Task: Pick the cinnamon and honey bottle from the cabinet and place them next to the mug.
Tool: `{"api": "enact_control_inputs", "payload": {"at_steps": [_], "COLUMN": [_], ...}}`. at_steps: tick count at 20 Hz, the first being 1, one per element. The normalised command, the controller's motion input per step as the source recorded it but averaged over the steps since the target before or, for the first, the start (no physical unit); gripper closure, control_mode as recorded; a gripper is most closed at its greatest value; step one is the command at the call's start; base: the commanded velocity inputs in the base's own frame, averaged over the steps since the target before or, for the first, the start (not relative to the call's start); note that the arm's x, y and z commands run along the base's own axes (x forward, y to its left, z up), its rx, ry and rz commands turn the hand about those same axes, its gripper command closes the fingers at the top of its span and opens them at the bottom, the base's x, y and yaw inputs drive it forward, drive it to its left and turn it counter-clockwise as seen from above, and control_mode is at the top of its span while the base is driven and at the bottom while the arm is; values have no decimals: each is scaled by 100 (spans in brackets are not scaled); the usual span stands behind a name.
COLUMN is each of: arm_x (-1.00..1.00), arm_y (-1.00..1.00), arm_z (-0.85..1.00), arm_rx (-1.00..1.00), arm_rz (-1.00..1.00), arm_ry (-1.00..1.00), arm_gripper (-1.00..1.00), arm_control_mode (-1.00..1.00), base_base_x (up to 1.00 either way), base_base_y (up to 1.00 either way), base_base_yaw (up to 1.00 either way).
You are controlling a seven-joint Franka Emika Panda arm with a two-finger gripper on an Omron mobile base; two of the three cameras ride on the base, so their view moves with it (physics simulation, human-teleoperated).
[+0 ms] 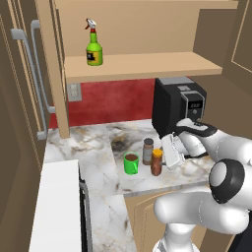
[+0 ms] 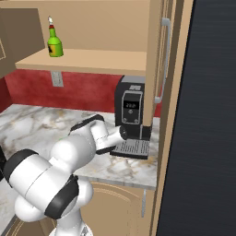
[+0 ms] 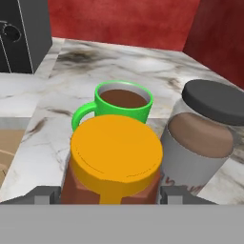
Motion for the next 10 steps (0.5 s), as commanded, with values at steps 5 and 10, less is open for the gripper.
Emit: {"api": "enact_control_inputs", "payload": {"at_steps": [5,10], "arm_x": [0,0], "arm_y": [0,0], "arm_z": [-15,-16], "arm_rx": [-1,-1], "arm_rz": [0,0], "arm_ry": [-2,0], "arm_gripper": [100,100], "arm_control_mode": [-100,-100], "base_base_x": [0,0], "base_base_y": [0,0], "base_base_yaw": [0,0]}}
